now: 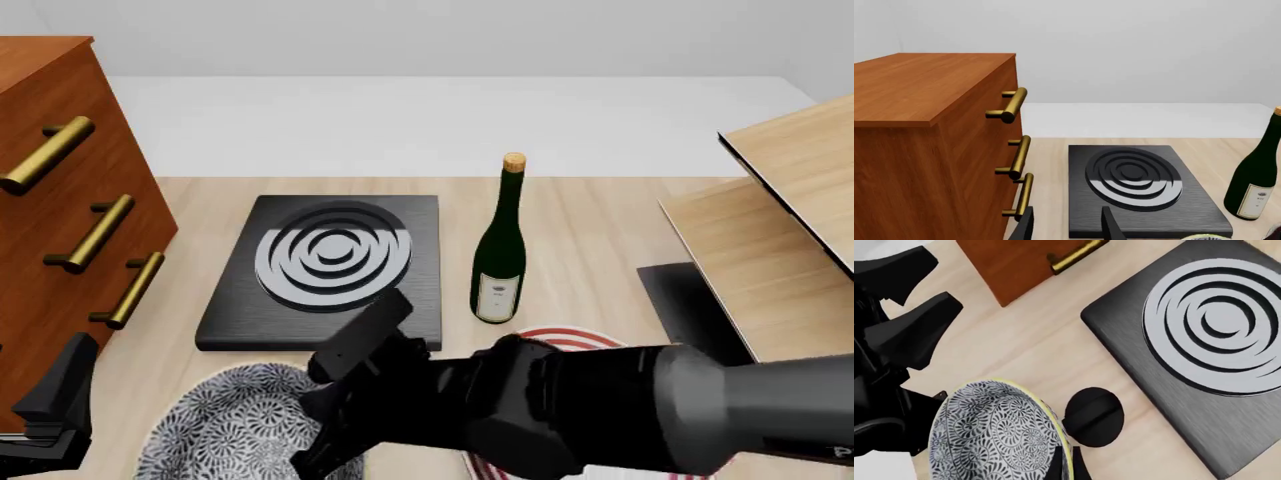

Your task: Pick up the akita bowl and put it on the plate.

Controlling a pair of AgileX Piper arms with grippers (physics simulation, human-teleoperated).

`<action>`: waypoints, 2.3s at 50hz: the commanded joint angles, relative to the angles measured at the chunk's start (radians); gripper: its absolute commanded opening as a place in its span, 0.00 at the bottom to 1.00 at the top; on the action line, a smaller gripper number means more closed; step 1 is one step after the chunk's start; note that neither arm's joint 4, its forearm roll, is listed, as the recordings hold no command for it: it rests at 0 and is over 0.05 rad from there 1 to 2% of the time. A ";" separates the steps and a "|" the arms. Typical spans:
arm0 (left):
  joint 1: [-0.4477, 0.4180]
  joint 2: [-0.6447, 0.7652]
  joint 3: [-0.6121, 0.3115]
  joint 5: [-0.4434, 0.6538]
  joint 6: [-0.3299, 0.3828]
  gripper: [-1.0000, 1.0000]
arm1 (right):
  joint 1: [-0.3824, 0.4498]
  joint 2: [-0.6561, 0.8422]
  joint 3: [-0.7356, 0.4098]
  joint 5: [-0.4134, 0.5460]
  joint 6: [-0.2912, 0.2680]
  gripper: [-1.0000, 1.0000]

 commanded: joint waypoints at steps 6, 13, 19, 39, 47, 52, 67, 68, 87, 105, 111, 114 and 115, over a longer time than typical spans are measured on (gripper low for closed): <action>0.000 0.000 0.000 0.000 0.000 1.00 | -0.064 -0.137 0.028 0.066 -0.033 0.00; 0.000 0.000 0.000 0.000 0.000 1.00 | -0.127 -0.213 0.071 0.097 -0.040 0.00; 0.000 0.000 0.000 0.000 0.000 1.00 | -0.176 -0.309 0.114 0.126 -0.056 0.00; 0.000 0.000 0.000 0.000 0.000 1.00 | -0.338 -0.528 0.217 0.219 -0.076 0.00; 0.000 0.000 0.000 0.000 0.000 1.00 | -0.400 -0.607 0.243 0.268 -0.080 0.00; 0.000 0.000 0.000 0.000 0.000 1.00 | -0.440 -0.629 0.251 0.284 -0.083 0.00; 0.000 0.000 0.000 0.000 0.000 1.00 | -0.554 -0.649 0.308 0.277 -0.082 0.00; 0.000 0.000 0.000 0.000 0.000 1.00 | -0.570 -0.652 0.315 0.277 -0.087 0.00; 0.000 0.000 0.000 0.000 0.000 1.00 | -0.692 -0.670 0.417 0.242 -0.078 0.00; 0.000 0.000 0.000 0.000 0.000 1.00 | -0.789 -0.656 0.505 0.182 -0.079 0.00; 0.000 0.000 0.000 0.000 0.000 1.00 | -0.811 -0.665 0.525 0.177 -0.069 0.00; 0.000 0.000 0.000 0.000 0.000 1.00 | -0.818 -0.669 0.534 0.175 -0.066 0.00; 0.000 0.000 0.000 0.000 0.000 1.00 | -0.824 -0.673 0.536 0.176 -0.070 0.00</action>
